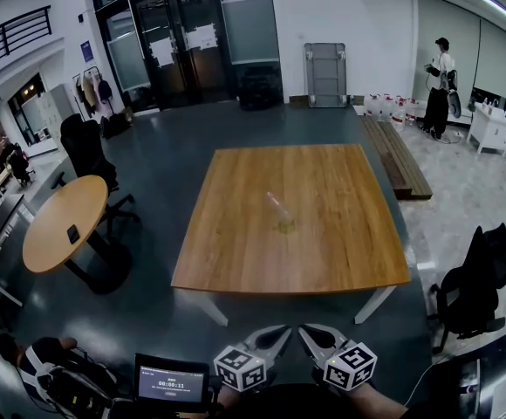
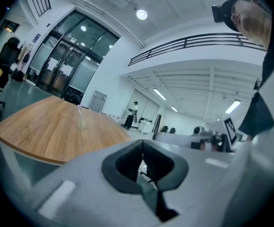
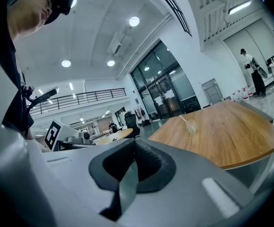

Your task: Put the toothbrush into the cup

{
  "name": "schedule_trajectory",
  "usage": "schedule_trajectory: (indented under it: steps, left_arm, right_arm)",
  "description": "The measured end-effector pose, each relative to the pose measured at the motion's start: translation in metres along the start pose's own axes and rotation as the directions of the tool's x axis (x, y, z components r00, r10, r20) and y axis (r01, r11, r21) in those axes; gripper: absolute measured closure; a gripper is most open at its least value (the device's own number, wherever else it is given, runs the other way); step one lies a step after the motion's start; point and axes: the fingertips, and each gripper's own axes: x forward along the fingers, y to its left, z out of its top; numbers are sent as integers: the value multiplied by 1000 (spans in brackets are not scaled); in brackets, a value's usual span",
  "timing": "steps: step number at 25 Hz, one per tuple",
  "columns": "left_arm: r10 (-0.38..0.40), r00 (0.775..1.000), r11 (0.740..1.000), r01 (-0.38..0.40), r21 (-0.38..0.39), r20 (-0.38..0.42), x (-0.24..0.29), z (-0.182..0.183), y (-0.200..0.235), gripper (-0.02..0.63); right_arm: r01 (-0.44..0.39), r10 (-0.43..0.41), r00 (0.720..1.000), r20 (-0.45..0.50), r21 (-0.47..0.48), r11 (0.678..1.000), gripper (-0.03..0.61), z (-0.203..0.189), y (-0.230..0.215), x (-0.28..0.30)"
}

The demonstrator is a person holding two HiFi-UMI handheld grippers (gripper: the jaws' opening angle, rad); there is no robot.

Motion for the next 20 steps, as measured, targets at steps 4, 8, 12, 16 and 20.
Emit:
schedule_trajectory:
  steps: [4,8,12,16,20]
  left_arm:
    - [-2,1000,1000,2,-3,2,-4,0,-1,614]
    - [-7,1000,1000,7,0,2,-5,-1,-2,614]
    - [-2,1000,1000,2,-3,0,-6,-3,-3,614]
    - [-6,1000,1000,6,-1,0,-6,-3,-6,614]
    - [-7,1000,1000,7,-1,5,-10,-2,-5,614]
  right_arm:
    - [-3,3,1000,-4,-5,1000,571,-2,5,1]
    - [-6,6,1000,-7,-8,1000,571,-3,7,1]
    - [-7,7,1000,-10,-11,1000,571,-4,8,-1]
    - [-5,5,1000,-11,-10,1000,571,-5,9,-4]
    - [-5,4,1000,-15,-12,1000,571,-5,14,-2]
